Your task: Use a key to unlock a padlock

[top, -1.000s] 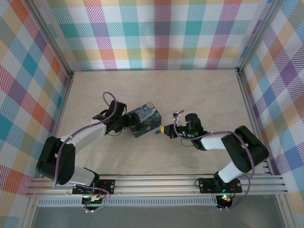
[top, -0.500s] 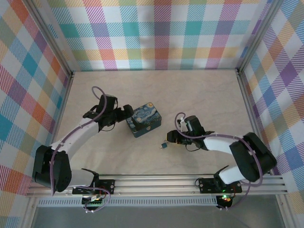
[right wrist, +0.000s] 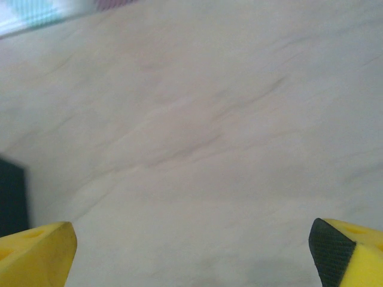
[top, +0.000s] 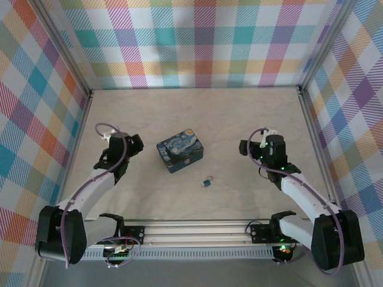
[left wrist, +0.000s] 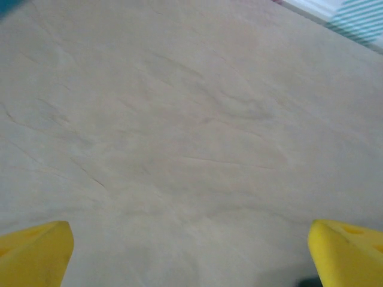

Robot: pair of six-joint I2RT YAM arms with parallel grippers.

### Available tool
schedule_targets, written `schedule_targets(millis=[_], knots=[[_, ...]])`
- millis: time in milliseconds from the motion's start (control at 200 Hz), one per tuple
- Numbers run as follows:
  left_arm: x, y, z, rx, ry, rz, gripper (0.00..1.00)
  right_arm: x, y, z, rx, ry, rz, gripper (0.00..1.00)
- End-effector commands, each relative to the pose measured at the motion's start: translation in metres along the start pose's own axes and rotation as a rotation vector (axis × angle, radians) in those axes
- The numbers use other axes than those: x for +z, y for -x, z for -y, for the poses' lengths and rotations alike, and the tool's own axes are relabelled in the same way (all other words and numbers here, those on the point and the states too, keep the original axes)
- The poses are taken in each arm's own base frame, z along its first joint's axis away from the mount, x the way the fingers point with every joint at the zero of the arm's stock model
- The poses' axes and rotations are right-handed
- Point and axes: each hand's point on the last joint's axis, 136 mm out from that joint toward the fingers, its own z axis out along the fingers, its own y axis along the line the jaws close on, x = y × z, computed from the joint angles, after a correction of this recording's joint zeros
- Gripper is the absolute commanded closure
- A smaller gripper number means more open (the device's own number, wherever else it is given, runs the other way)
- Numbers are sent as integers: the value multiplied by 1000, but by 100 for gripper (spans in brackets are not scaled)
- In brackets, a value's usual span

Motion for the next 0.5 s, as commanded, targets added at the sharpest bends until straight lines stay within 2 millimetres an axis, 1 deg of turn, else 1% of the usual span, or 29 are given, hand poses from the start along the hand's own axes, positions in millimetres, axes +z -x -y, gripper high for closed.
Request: schedule_targets(millis=[0,110,135,150,175,235,290,340,395,420,445,500], knots=[[9,27,-8,89,68,163,0,7,14,30,-149,-95,105,0],[27,12,2,201,22,146,0,22,15,48,-104,-56,177,0],[30,9,5,212,2,156,0,25,13,49,-101,-35,193,0],[33,6,6,217,-7,161,0,26,17,48,-100,-21,220,0],[36,3,9,230,-26,170,0,29,16,49,-100,-7,240,0],[42,-4,12,264,-48,171,0,35,15,47,-134,13,246,0],[43,-4,19,302,-82,166,0,39,15,43,-155,43,255,0],[42,-3,25,330,-116,198,0,46,10,43,-155,52,242,0],[41,-2,26,338,-135,230,0,53,4,45,-151,58,241,0],[42,-5,27,343,-152,238,0,58,0,47,-151,58,237,0],[43,-7,27,344,-165,244,0,60,2,47,-149,58,255,0],[48,-14,28,351,-183,246,0,64,-1,52,-127,45,188,0]])
